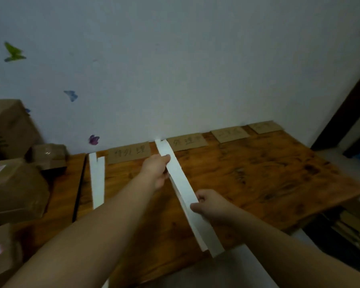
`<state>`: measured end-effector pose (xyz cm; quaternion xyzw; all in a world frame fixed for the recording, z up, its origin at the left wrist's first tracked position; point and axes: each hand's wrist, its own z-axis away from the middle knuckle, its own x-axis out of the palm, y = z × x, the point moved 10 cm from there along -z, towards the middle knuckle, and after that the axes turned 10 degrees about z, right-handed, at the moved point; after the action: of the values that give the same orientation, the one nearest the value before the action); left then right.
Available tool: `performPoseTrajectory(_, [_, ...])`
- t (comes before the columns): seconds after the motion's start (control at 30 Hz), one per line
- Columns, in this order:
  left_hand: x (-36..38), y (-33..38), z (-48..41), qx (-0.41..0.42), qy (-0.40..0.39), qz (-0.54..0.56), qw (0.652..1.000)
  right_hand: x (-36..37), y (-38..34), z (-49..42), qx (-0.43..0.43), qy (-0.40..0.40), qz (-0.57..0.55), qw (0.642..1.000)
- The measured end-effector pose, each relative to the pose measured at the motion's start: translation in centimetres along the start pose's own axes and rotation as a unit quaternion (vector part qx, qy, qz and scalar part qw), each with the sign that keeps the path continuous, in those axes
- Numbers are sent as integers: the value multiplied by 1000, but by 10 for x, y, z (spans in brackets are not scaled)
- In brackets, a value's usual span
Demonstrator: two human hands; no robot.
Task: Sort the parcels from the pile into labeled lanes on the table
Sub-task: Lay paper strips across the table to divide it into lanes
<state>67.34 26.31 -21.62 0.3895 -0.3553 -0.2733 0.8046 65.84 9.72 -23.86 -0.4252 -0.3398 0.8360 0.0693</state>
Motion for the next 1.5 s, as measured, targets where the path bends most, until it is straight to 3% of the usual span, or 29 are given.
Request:
performPoseTrajectory(0.17, [120,-33,-11,-8,-52,-28,998,-91,62,-11,-8,70,-30,997])
performPoseTrajectory(0.37, [198,-29,-55,5,-49,-35,998,-140,147,-30,39,58,21,997])
performPoseTrajectory(0.9, [279,-46,-228,27,-39,-132,990,-198,209,-157,101,28,24,994])
performPoseTrajectory(1.13, [274,-101,-277,38,26,-264,963,-185,257,-197,97,-24,13,995])
performPoseTrajectory(1.2, [275,-115,-277,77,18,-352,933,-175,273,-203,84,-47,-7,995])
performPoseTrajectory(1.23, [278,-122,-274,105,4,-431,896,-170,279,-204,73,-57,-9,996])
performPoseTrajectory(1.3, [285,-150,-271,131,-58,-615,775,-163,288,-204,50,-69,39,996])
performPoseTrajectory(1.37, [279,-187,-272,84,-131,-724,672,-159,291,-201,10,-70,115,991])
performPoseTrajectory(1.43, [266,-210,-274,23,-150,-758,634,-151,291,-197,-42,-82,231,969])
performPoseTrajectory(1.5, [264,-215,-277,24,-140,-760,634,-142,293,-193,-83,-93,332,935])
